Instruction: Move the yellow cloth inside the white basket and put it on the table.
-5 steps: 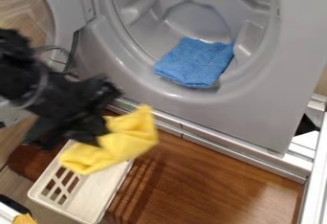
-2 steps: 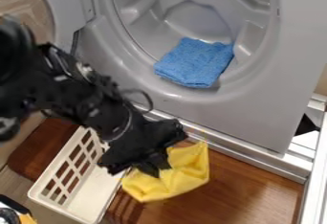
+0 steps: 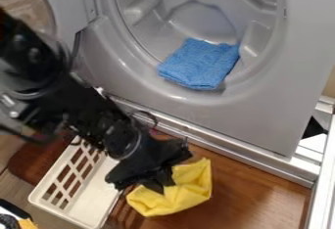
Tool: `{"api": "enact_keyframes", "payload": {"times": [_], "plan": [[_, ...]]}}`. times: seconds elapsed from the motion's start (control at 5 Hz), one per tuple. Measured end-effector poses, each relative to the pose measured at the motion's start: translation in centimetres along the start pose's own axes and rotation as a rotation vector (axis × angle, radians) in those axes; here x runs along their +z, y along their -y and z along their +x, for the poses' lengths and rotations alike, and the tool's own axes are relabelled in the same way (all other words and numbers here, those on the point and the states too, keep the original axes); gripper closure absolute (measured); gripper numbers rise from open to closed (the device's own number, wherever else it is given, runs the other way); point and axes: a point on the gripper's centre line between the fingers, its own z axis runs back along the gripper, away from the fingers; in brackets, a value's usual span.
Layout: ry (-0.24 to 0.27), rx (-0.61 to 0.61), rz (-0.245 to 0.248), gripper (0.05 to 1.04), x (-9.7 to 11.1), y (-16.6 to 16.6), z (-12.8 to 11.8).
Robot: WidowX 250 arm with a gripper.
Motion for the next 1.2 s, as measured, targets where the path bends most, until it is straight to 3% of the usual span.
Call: {"api": "enact_keyframes", "payload": {"times": [0.2,0.4,0.6,1.0,1.2], "plan": [[-0.027,-0.007,0.022,1.031,-2.0,-0.6,0.0],[-0.030,-0.016,0.020,1.008,-2.6,-0.8,0.0],[-0.048,-0.028,0.018,0.859,-2.5,-0.9,-0.2],[-0.050,-0.035,0.000,0.284,-1.6,-0.8,-0.2],[-0.050,-0.038,-0.022,0.076,-0.8,-0.4,-0.1]]}}
